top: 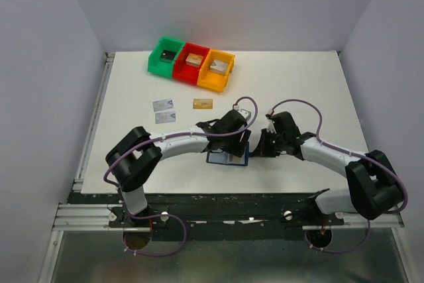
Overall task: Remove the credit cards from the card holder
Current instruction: Remove the credit card from the card holder.
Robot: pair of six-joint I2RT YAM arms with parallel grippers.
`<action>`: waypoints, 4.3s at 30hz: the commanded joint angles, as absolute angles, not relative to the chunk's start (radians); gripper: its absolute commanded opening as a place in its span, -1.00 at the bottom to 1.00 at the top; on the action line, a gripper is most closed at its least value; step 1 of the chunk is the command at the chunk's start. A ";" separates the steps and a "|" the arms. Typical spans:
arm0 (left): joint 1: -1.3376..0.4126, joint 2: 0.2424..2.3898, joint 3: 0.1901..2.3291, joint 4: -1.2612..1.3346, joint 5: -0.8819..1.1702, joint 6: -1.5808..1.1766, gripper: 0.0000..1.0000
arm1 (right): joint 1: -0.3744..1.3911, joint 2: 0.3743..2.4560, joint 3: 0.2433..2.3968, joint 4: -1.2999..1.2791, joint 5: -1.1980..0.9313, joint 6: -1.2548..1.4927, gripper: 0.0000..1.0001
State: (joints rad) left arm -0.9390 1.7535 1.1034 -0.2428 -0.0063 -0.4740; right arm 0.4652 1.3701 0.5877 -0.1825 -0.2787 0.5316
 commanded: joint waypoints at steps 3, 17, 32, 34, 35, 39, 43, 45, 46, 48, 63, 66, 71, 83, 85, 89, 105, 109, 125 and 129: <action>-0.946 1.763 1.121 -0.273 -0.048 -0.463 0.47 | 0.465 1.321 0.561 -0.129 -0.314 0.518 -0.99; -0.948 1.772 1.127 -0.279 -0.043 -0.460 0.54 | 0.465 1.307 0.563 -0.121 -0.331 0.518 -0.99; -0.948 1.775 1.120 -0.304 -0.090 -0.468 0.50 | 0.465 1.296 0.568 -0.129 -0.333 0.517 -0.99; -0.948 1.764 1.111 -0.296 -0.097 -0.471 0.50 | 0.463 1.296 0.566 -0.127 -0.334 0.515 -0.99; -0.948 1.756 1.108 -0.285 -0.092 -0.471 0.50 | 0.465 1.298 0.566 -0.124 -0.340 0.517 -0.99; -0.950 1.770 1.118 -0.293 -0.084 -0.471 0.52 | 0.463 1.289 0.558 -0.098 -0.365 0.518 -0.99; -0.950 1.773 1.120 -0.307 -0.106 -0.480 0.50 | 0.465 1.259 0.558 -0.106 -0.364 0.517 -0.99; -0.950 1.767 1.120 -0.316 -0.127 -0.483 0.48 | 0.465 1.249 0.560 -0.113 -0.356 0.512 -0.99; -0.950 1.763 1.120 -0.321 -0.138 -0.488 0.48 | 0.463 1.244 0.558 -0.117 -0.353 0.512 -0.99; -0.950 1.753 1.114 -0.322 -0.153 -0.495 0.46 | 0.463 1.244 0.560 -0.118 -0.351 0.512 -0.99; -0.945 1.664 1.051 -0.314 -0.239 -0.541 0.41 | 0.465 1.246 0.546 -0.114 -0.342 0.506 -0.99; -0.942 1.658 1.043 -0.318 -0.247 -0.551 0.41 | 0.463 1.246 0.548 -0.117 -0.342 0.503 -0.99; -0.920 1.611 1.005 -0.315 -0.264 -0.575 0.40 | 0.465 1.238 0.549 -0.136 -0.325 0.494 -0.99; -0.839 1.462 0.887 -0.290 -0.276 -0.637 0.43 | 0.463 1.224 0.606 -0.271 -0.212 0.456 -0.98; -0.825 1.447 0.868 -0.291 -0.273 -0.644 0.44 | 0.465 1.227 0.626 -0.313 -0.175 0.453 -0.67; -0.799 1.411 0.831 -0.284 -0.262 -0.653 0.45 | 0.463 1.204 0.661 -0.383 -0.109 0.449 0.03; -0.736 1.453 0.772 0.104 0.136 -0.653 -0.48 | 0.465 1.271 0.643 0.082 -0.535 0.644 -0.30; -0.735 1.505 0.769 0.140 0.163 -0.667 -0.69 | 0.465 1.371 0.606 0.219 -0.569 0.713 -0.31; -0.727 1.601 0.758 0.097 0.091 -0.706 -1.00 | 0.465 1.615 0.615 0.308 -0.584 0.752 -0.27; -0.726 1.611 0.758 0.083 0.081 -0.709 -1.00 | 0.466 1.646 0.620 0.313 -0.583 0.756 -0.26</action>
State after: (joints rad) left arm -0.7292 1.5913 0.7696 0.0948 0.1078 -0.6956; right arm 0.4652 1.6142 0.6098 0.2790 -0.5720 0.7464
